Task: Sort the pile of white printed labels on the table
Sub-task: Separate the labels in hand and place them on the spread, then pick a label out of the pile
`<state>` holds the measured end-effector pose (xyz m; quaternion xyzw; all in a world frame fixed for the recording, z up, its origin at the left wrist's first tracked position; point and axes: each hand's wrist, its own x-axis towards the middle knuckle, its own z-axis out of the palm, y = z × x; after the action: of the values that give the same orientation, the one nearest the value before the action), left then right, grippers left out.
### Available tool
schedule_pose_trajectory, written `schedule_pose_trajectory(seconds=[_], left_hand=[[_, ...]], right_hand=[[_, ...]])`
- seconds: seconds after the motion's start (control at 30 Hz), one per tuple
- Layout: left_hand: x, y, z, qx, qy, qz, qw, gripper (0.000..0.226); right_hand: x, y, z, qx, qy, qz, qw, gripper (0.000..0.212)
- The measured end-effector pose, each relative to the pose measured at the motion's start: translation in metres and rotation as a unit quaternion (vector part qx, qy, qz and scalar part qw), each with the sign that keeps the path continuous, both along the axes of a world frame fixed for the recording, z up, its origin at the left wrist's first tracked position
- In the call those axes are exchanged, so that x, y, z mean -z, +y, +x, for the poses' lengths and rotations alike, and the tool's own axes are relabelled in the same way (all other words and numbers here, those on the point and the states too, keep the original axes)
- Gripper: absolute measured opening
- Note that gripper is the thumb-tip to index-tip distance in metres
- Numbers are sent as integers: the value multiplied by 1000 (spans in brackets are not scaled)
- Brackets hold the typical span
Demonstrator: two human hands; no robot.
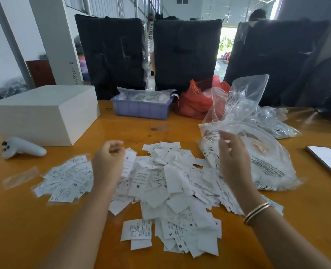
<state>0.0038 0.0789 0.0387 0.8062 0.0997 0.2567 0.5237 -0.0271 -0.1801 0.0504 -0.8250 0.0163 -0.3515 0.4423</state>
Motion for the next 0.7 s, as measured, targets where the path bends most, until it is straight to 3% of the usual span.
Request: schedule_pose_trajectory(seconds=[0.1, 0.2, 0.27, 0.37, 0.5, 0.6, 0.7], left_hand=[[9, 14, 6, -25, 59, 83, 994, 16], [15, 13, 5, -61, 103, 240, 963, 17], [17, 5, 4, -78, 97, 324, 938, 19], [18, -10, 2, -40, 45, 372, 926, 20], [22, -30, -3, 37, -13, 387, 921, 17], [24, -38, -6, 76, -33, 393, 916, 16], [25, -40, -7, 96, -43, 397, 912, 16]], right_hand=[[-3, -39, 24, 85, 35, -39, 995, 28], [6, -68, 41, 111, 154, -90, 978, 29], [10, -78, 50, 108, 250, -134, 953, 27], [8, -79, 57, 102, 312, -209, 921, 16], [4, -80, 64, 122, 311, -227, 915, 19], [7, -82, 63, 142, 268, -178, 936, 12], [10, -83, 60, 141, 229, -128, 955, 20]])
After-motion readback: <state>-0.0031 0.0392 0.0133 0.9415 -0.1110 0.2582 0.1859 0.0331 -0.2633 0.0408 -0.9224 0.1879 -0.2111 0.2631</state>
